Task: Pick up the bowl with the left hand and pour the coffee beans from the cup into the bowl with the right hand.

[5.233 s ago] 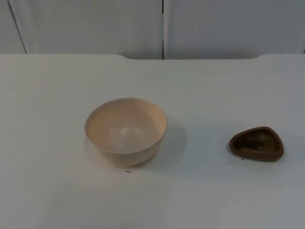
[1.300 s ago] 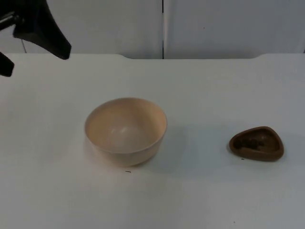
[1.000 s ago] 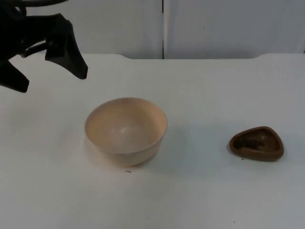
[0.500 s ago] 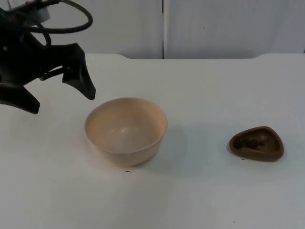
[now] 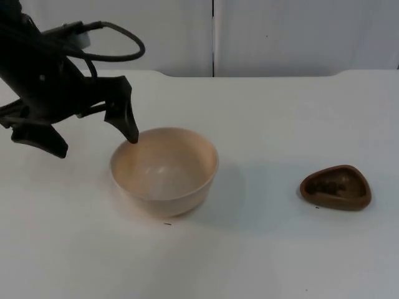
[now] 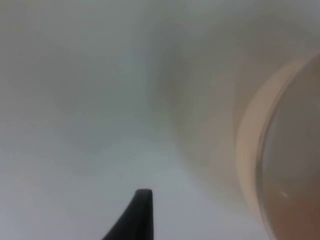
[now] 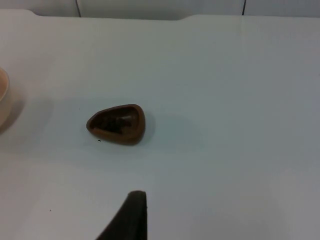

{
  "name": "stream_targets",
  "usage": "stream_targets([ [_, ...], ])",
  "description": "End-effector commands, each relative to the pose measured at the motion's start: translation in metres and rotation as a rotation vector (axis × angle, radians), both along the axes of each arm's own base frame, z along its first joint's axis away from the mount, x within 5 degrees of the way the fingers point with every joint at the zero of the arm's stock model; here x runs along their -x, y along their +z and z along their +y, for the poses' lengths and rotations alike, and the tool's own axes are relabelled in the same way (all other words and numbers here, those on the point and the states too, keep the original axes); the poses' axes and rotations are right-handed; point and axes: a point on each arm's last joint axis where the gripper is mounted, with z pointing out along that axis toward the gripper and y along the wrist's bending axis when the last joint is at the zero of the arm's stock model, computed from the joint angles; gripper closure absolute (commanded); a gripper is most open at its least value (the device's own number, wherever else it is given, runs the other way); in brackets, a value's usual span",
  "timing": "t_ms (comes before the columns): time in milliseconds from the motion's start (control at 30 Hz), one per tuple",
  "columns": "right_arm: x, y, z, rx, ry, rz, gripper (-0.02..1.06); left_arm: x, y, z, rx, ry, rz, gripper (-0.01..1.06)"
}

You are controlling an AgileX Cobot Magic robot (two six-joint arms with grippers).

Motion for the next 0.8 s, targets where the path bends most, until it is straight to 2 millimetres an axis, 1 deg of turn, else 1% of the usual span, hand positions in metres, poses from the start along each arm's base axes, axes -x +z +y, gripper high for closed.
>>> stream_targets([
  [0,0.0,0.0,0.0,0.004,-0.009,-0.009,-0.01,-0.003,-0.003,-0.001,-0.008,0.006,-0.006,0.02],
  [100,0.0,0.0,0.0,0.004,-0.009,-0.009,-0.01,-0.004,-0.009,-0.001,-0.013,0.008,0.0,0.04],
  [200,0.0,0.0,0.0,0.004,-0.009,-0.009,-0.01,-0.005,-0.014,-0.001,-0.017,0.008,0.005,0.09],
  [300,0.0,0.0,0.0,0.004,-0.009,-0.009,-0.01,-0.005,-0.015,-0.001,-0.018,0.008,0.009,0.09],
  [433,0.0,0.0,0.0,0.004,-0.009,-0.009,-0.01,-0.005,-0.023,-0.004,-0.025,-0.003,0.029,0.09],
  [467,0.0,0.0,0.0,0.004,-0.009,-0.009,-0.01,-0.005,-0.028,-0.006,-0.032,-0.011,0.034,0.09],
  [600,0.0,0.0,0.0,0.004,-0.009,-0.009,-0.01,-0.006,-0.033,-0.012,-0.034,-0.016,0.019,0.09],
  [767,0.0,0.0,0.0,0.004,-0.009,-0.009,-0.01,-0.008,-0.037,-0.012,-0.037,-0.007,0.01,0.09],
])
